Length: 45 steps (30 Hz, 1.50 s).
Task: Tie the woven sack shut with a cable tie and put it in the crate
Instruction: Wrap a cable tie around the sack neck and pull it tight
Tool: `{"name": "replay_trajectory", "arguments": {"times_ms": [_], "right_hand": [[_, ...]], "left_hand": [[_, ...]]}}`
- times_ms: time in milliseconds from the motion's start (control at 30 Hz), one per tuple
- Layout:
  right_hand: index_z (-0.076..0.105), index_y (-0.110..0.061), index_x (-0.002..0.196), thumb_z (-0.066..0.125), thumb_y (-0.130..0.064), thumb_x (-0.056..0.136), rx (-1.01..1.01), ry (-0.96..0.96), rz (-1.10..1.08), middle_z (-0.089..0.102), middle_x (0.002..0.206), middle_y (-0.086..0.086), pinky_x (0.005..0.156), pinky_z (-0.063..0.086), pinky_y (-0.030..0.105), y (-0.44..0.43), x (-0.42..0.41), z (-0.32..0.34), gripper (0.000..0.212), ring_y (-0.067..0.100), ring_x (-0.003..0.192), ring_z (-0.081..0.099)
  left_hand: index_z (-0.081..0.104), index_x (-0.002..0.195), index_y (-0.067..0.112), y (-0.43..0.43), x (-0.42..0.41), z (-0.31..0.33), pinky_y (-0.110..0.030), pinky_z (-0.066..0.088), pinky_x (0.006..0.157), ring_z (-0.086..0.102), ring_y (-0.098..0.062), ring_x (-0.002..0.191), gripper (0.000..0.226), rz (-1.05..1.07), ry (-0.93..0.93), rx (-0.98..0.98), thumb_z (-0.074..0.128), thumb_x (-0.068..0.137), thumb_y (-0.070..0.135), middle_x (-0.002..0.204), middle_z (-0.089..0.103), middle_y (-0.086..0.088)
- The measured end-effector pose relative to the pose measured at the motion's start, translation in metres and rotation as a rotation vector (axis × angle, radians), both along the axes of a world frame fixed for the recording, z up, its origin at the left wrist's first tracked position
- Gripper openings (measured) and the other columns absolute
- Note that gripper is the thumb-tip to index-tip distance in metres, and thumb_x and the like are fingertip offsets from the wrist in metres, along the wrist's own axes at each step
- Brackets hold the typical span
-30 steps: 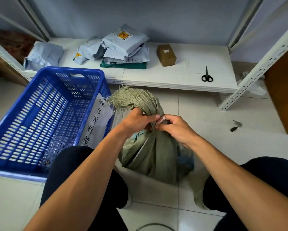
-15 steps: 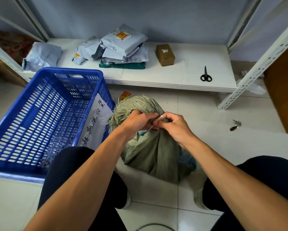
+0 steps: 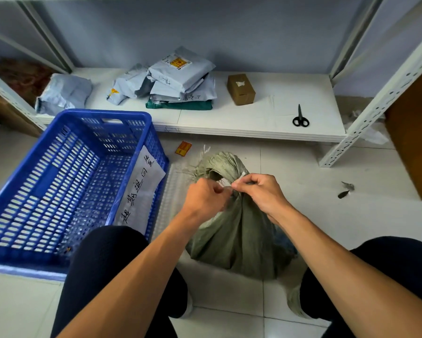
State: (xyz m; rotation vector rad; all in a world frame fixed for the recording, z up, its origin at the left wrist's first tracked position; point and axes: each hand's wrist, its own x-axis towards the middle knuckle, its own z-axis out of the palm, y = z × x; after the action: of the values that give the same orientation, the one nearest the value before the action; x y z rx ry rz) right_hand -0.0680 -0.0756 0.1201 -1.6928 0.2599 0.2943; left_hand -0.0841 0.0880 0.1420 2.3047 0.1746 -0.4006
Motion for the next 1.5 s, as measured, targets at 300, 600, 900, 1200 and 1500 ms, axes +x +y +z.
{"name": "replay_trajectory", "arguments": {"times_ms": [300,600,900,1200,1500], "right_hand": [[0.078,-0.01,0.079,0.082,-0.008,0.081,0.009,-0.005,0.075,0.08,0.084,-0.003,0.078,0.05,0.011,0.0,0.0,-0.002,0.005,0.001,0.084,0.073],[0.08,-0.017,0.08,0.082,-0.015,0.08,-0.008,0.036,0.166,0.079,0.097,-0.002,0.102,0.052,0.034,-0.005,0.001,0.001,0.003,0.013,0.105,0.07],[0.075,-0.015,0.072,0.083,-0.011,0.079,0.203,0.085,-0.011,0.078,0.09,0.001,0.096,0.053,0.031,-0.01,0.002,0.0,0.011,0.016,0.094,0.071],[0.076,-0.015,0.072,0.082,-0.007,0.078,0.305,0.124,-0.041,0.077,0.096,0.007,0.116,0.041,0.045,-0.02,0.006,-0.005,0.012,0.024,0.109,0.069],[0.077,-0.016,0.074,0.085,-0.013,0.076,0.292,0.143,-0.019,0.078,0.1,0.006,0.116,0.04,0.047,-0.025,0.009,-0.005,0.009,0.025,0.11,0.069]], "left_hand": [[0.07,0.072,0.012,-0.01,-0.001,-0.013,-0.032,0.051,0.066,0.069,-0.032,0.083,0.038,0.064,0.063,0.061,0.053,0.095,0.036,0.082,0.074,-0.011],[0.07,0.092,0.005,-0.013,0.007,-0.012,-0.039,0.05,0.079,0.065,-0.037,0.094,0.048,0.175,0.151,-0.156,0.043,0.097,0.044,0.092,0.068,-0.015],[0.056,0.125,0.006,-0.016,0.008,-0.029,-0.043,0.041,0.102,0.051,-0.035,0.123,0.041,0.079,0.096,-0.021,0.032,0.104,0.031,0.134,0.057,-0.018],[0.049,0.143,0.021,-0.014,0.007,-0.052,-0.042,0.044,0.104,0.055,-0.035,0.122,0.041,-0.119,0.003,0.095,0.044,0.104,0.029,0.137,0.048,-0.012],[0.07,0.116,0.017,-0.002,0.005,-0.038,-0.043,0.055,0.087,0.065,-0.03,0.099,0.032,-0.236,-0.209,0.299,0.043,0.106,0.031,0.118,0.063,-0.007]]}}
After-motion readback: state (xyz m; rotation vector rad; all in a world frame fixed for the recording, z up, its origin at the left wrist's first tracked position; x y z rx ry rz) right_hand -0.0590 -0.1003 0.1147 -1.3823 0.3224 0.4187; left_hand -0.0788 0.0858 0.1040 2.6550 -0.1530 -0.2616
